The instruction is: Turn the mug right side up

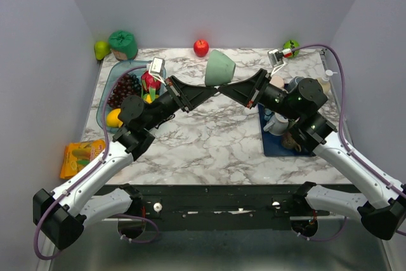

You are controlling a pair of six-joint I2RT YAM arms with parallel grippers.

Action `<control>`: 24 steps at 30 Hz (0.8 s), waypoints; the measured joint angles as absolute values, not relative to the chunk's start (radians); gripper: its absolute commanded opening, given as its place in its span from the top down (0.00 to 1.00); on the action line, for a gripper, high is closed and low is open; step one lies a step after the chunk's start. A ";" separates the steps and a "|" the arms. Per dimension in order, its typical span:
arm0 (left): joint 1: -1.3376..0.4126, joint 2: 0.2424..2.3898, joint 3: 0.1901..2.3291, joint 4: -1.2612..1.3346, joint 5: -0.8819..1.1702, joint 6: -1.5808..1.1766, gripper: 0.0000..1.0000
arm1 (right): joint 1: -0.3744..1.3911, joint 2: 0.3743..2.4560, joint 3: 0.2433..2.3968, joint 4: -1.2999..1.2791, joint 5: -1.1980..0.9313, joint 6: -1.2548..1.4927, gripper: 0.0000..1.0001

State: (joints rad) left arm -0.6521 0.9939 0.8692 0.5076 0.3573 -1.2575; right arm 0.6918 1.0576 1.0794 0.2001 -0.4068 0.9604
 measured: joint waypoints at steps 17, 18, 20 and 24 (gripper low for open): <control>-0.657 0.991 0.908 0.268 0.239 -1.077 1.00 | 0.713 1.059 1.038 -0.056 -0.285 0.968 0.22; -0.657 0.991 0.923 0.227 0.223 -1.051 1.00 | 0.713 1.059 1.036 -0.079 -0.271 0.969 0.20; -0.657 0.992 0.956 0.136 0.190 -0.996 1.00 | 0.713 1.058 1.035 -0.126 -0.231 0.972 0.13; -0.657 1.019 1.059 -0.081 0.077 -0.849 1.00 | 0.713 1.045 1.034 -0.249 -0.136 0.973 0.00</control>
